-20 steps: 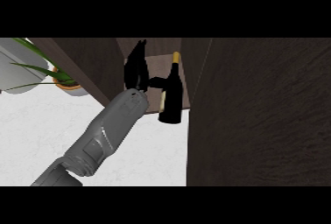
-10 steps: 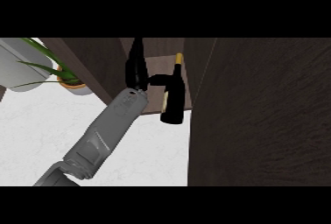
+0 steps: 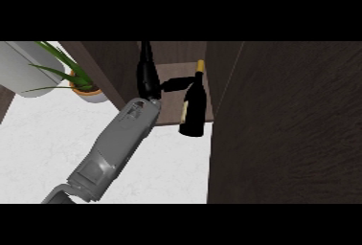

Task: Pick up the wine, place it into the cabinet and close the cabinet

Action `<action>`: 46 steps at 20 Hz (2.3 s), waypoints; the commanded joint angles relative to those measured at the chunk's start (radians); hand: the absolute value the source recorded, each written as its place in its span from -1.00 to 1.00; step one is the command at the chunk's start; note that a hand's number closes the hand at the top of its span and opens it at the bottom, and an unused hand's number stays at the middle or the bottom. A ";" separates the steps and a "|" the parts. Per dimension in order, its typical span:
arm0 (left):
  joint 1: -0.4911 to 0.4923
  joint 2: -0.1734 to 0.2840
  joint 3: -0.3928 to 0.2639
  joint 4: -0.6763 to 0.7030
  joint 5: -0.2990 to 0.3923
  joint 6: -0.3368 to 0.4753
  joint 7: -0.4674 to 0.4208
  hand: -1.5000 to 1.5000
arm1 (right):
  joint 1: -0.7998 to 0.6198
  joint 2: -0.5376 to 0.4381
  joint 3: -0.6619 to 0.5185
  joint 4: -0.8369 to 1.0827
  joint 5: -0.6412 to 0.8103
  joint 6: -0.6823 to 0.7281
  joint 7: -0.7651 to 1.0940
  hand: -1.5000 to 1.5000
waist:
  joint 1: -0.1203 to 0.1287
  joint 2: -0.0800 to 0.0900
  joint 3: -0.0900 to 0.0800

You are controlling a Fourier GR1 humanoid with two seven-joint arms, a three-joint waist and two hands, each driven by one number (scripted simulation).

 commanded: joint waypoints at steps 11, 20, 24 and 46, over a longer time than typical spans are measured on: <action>0.120 0.000 -0.169 -0.260 0.236 -0.069 -0.097 -1.00 | 0.022 -0.006 -0.003 -0.111 0.012 -0.054 0.035 -1.00 | 0.054 -0.015 0.002; 0.373 0.029 -0.251 -0.584 0.205 -0.160 -0.066 -1.00 | 0.037 -0.018 0.044 -0.160 0.043 -0.111 0.086 -1.00 | 0.083 -0.022 0.002; 0.510 0.099 -0.294 -0.781 0.199 -0.164 -0.034 -1.00 | 0.057 -0.015 0.049 -0.226 0.051 -0.165 0.115 -1.00 | 0.090 -0.026 0.002; 0.970 0.472 -0.256 -1.354 0.300 -0.516 0.010 1.00 | 0.039 -0.219 0.050 -0.190 0.064 0.026 0.122 1.00 | 0.077 -0.018 0.001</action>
